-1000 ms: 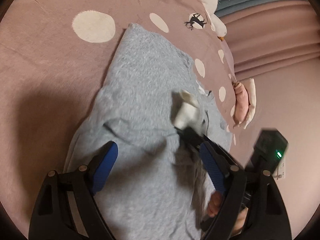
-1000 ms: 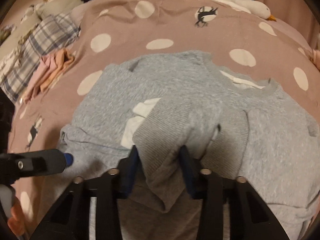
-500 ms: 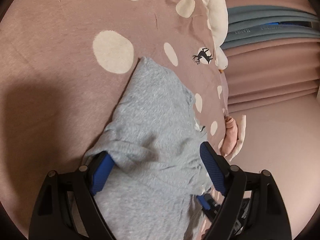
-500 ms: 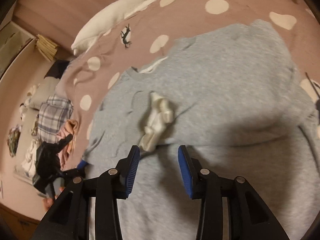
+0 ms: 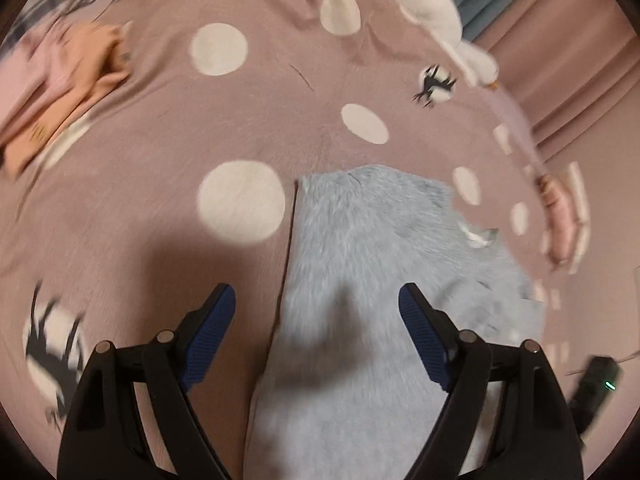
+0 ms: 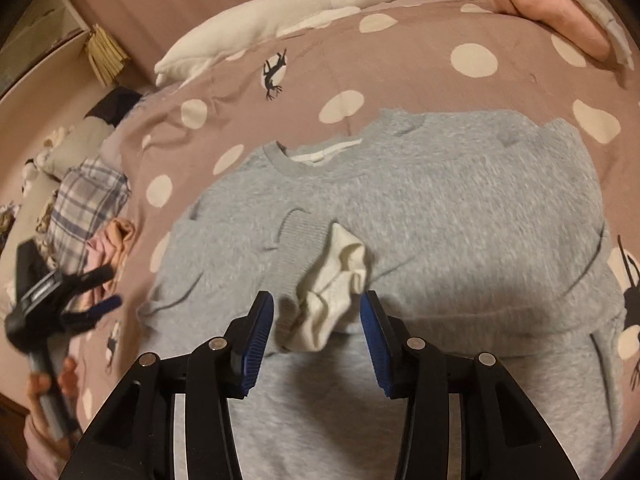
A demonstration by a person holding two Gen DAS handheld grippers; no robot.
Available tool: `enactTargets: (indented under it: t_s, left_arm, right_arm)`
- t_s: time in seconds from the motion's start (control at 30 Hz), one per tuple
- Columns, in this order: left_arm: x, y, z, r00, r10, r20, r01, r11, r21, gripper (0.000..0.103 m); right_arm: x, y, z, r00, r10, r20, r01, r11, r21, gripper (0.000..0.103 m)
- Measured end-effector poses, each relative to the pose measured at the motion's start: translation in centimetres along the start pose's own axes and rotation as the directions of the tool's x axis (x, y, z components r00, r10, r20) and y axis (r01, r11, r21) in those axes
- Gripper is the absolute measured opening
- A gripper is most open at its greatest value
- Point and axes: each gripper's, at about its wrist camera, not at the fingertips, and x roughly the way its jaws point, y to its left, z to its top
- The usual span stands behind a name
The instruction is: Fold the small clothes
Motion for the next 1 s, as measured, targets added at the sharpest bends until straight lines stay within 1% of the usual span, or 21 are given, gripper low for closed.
enactTargets:
  t_s: [0.03,0.07,0.17,0.2,0.23,0.27,0.3,0.43,0.53,0.57,0.6,0.67,0.7,0.73,0.77,0.8,0.83,0.87,0.9,0.93,1.0]
  left_arm:
    - [1.2,-0.6,0.5,1.0,0.026,-0.009,-0.025,0.999,0.022,0.08]
    - [2.5,-1.1,1.0,0.999,0.048,-0.025,-0.047,0.998,0.041,0.074]
    - [6.1,-1.7,1.8,0.988,0.134,-0.079,-0.129,0.989,0.065,0.052]
    - [6.5,-1.8,2.0,0.986,0.154,-0.069,-0.149,0.986,0.073,0.051]
    - [6.5,-2.1,2.1,0.986,0.162,-0.045,-0.158,0.984,0.082,0.043]
    - [6.4,-2.4,2.3,0.987,0.161,-0.022,-0.159,0.983,0.09,0.019]
    - [6.2,-2.7,2.4,0.985,0.172,-0.003,-0.171,0.981,0.095,0.013]
    - [6.3,-3.9,1.7,0.962,0.266,0.065,-0.274,0.942,0.192,0.011]
    - [5.5,-3.1,1.9,0.928,0.344,0.143,-0.364,0.919,0.15,0.007]
    - [5.0,-2.7,2.1,0.909,0.382,0.167,-0.405,0.905,0.133,0.006]
    - [5.1,-2.0,2.6,0.904,0.401,0.152,-0.42,0.899,0.126,0.006]
    - [5.6,-0.1,3.5,0.902,0.417,0.107,-0.427,0.899,0.095,0.006]
    - [5.4,0.8,3.5,0.902,0.42,0.099,-0.428,0.9,0.086,0.005]
    - [5.3,1.6,3.6,0.914,0.398,0.082,-0.404,0.912,0.074,0.005]
    - [4.9,2.2,3.6,0.931,0.357,0.076,-0.362,0.931,0.056,0.007]
    - [4.5,2.4,3.6,0.941,0.328,0.077,-0.332,0.942,0.045,0.006]
    - [4.2,2.5,3.6,0.953,0.295,0.071,-0.299,0.953,0.041,0.006]
    - [3.8,2.4,3.6,0.962,0.266,0.062,-0.269,0.962,0.042,0.007]
    - [3.3,2.2,3.5,0.969,0.242,0.06,-0.244,0.969,0.045,0.007]
    - [2.9,1.9,3.4,0.974,0.22,0.058,-0.223,0.973,0.056,0.007]
    - [2.1,0.7,3.1,0.981,0.181,0.063,-0.187,0.978,0.093,0.011]
  right_arm:
    - [0.0,-0.1,0.0,1.0,0.001,0.003,-0.001,1.0,0.001,0.045]
    - [0.0,0.0,-0.1,1.0,0.002,0.004,-0.002,1.0,0.002,0.045]
    - [0.2,-0.1,0.0,1.0,-0.003,0.0,0.003,1.0,0.001,0.045]
    - [0.4,0.0,0.1,1.0,-0.007,-0.001,0.007,1.0,-0.003,0.045]
    - [0.5,0.0,0.2,1.0,-0.012,-0.003,0.012,1.0,-0.007,0.045]
    - [0.6,-0.1,0.4,1.0,-0.018,-0.004,0.018,1.0,-0.01,0.045]
    - [0.7,-0.1,0.4,1.0,-0.019,-0.005,0.019,1.0,-0.013,0.045]
    - [0.7,-0.2,1.0,1.0,-0.022,0.001,0.022,1.0,-0.013,0.045]
    - [0.5,-0.3,1.3,1.0,-0.018,0.01,0.018,1.0,-0.013,0.045]
    - [0.5,-0.2,1.4,1.0,-0.018,0.012,0.018,1.0,-0.014,0.045]
    - [0.5,-0.2,1.5,1.0,-0.017,0.013,0.017,1.0,-0.018,0.045]
    - [0.5,0.0,1.8,1.0,-0.021,0.012,0.022,0.999,-0.028,0.045]
    - [0.6,0.1,1.9,1.0,-0.024,0.01,0.024,0.999,-0.035,0.045]
    - [0.9,0.2,2.1,0.999,-0.035,0.004,0.035,0.998,-0.046,0.045]
    - [1.0,0.2,2.2,0.999,-0.052,0.001,0.052,0.998,-0.047,0.045]
    - [1.1,0.0,2.3,0.998,-0.069,0.003,0.069,0.997,-0.037,0.045]
    - [1.1,-0.1,2.4,0.998,-0.063,0.005,0.063,0.998,-0.026,0.046]
    - [1.2,-0.5,2.5,0.999,-0.046,0.003,0.046,0.999,-0.004,0.049]
    - [1.4,-0.8,2.5,0.999,-0.039,-0.004,0.039,0.999,0.017,0.061]
    - [1.7,-1.2,2.6,0.999,-0.029,-0.019,0.03,0.998,0.047,0.068]
    - [2.4,-1.6,2.8,0.999,0.008,-0.037,-0.006,0.997,0.073,0.068]
